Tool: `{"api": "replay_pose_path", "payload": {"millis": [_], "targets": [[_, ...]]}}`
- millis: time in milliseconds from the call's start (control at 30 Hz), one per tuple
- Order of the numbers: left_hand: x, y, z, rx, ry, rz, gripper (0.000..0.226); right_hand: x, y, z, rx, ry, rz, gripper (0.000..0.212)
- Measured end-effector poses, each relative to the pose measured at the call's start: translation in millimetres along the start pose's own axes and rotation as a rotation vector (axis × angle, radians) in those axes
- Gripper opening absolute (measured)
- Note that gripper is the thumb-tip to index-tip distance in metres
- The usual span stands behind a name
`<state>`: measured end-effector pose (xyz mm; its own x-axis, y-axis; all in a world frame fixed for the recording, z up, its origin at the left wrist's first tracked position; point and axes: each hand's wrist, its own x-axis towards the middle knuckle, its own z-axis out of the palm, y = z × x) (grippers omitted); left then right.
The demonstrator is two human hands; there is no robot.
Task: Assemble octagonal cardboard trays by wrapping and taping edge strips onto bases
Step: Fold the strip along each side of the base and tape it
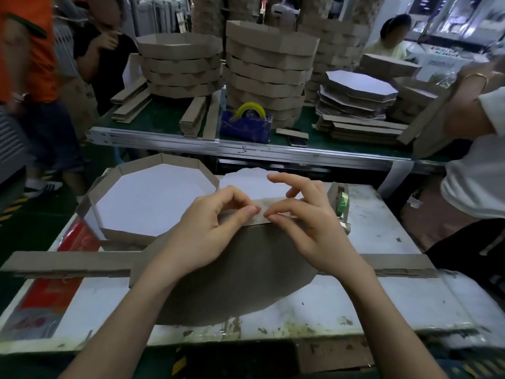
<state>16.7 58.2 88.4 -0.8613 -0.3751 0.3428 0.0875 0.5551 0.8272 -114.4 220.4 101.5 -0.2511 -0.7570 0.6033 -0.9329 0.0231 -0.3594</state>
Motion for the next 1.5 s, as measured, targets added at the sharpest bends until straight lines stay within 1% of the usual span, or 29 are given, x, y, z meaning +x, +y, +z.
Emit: {"api": "replay_pose_path", "payload": {"millis": [67,167,267,300,400,433,467,533,633,733,833,1000,1033,1067,1133,1167,1200,1233,1300,1333,1433,1500], "targets": [[-1.9,1.1,0.1,-0.011,0.033,0.018,0.017,0.9,-0.5,-0.7,0.003,-0.011,0.023,0.009],[-5.0,2.2,1.7,-0.010,0.082,0.041,0.019,1.3,-3.2,-1.9,0.026,-0.025,0.068,0.008],[-9.1,1.6,3.2,-0.025,0.133,0.079,0.010,2.2,-7.0,-4.7,0.094,0.005,0.154,0.010],[-10.3,1.6,3.2,-0.025,0.151,0.094,0.009,2.7,-8.7,-5.8,0.157,0.008,0.217,0.013],[-11.0,3.4,4.6,-0.008,0.181,0.121,0.010,4.7,-13.4,-11.6,0.483,0.038,0.491,0.020],[-11.0,4.7,5.7,0.001,0.186,0.128,0.012,5.4,-15.0,-12.9,0.554,0.059,0.569,0.022],[-10.9,5.6,6.6,0.007,0.190,0.133,0.014,6.4,-16.0,-13.5,0.581,0.071,0.625,0.023],[-10.9,7.2,7.5,0.015,0.191,0.142,0.013,8.0,-17.5,-13.0,0.595,0.081,0.672,0.026],[-10.3,7.6,7.2,0.004,0.196,0.139,0.010,8.4,-18.5,-13.0,0.538,0.078,0.626,0.025],[-10.3,8.2,6.6,-0.017,0.209,0.133,0.010,7.3,-18.8,-14.7,0.422,0.042,0.528,0.008],[-10.3,7.8,6.8,-0.014,0.212,0.134,0.011,6.3,-16.1,-13.4,0.250,0.045,0.421,0.022],[-8.5,5.8,6.9,-0.062,0.233,0.116,0.010,6.1,-16.4,-13.4,0.191,0.040,0.431,0.026],[-8.2,5.4,6.7,-0.070,0.238,0.114,0.009,5.9,-17.1,-13.7,0.180,0.039,0.426,0.029],[-7.7,5.1,6.4,-0.078,0.245,0.112,0.009,5.8,-18.8,-14.2,0.179,0.028,0.417,0.037],[-6.6,4.1,5.9,-0.095,0.253,0.107,0.008,5.2,-21.4,-15.4,0.265,-0.026,0.429,0.065],[-6.3,3.7,5.9,-0.096,0.251,0.106,0.007,4.6,-21.9,-16.7,0.308,-0.048,0.452,0.073],[-6.0,3.6,6.0,-0.091,0.246,0.103,0.007,4.1,-22.6,-18.0,0.313,-0.052,0.475,0.069],[-5.7,3.4,6.3,-0.087,0.243,0.098,0.008,4.0,-23.3,-18.7,0.298,-0.049,0.490,0.055],[-5.2,3.0,6.2,-0.080,0.239,0.082,0.010,5.2,-27.6,-18.2,0.317,-0.027,0.502,0.017],[-5.2,3.1,5.8,-0.073,0.238,0.077,0.011,5.8,-29.3,-17.2,0.352,-0.010,0.504,0.006],[-6.3,3.1,5.7,-0.043,0.233,0.061,0.013,6.3,-29.7,-14.3,0.372,0.040,0.531,0.014],[-8.4,5.2,7.4,-0.042,0.213,0.051,0.023,6.7,-27.1,-14.2,0.385,0.072,0.581,0.016]]}}
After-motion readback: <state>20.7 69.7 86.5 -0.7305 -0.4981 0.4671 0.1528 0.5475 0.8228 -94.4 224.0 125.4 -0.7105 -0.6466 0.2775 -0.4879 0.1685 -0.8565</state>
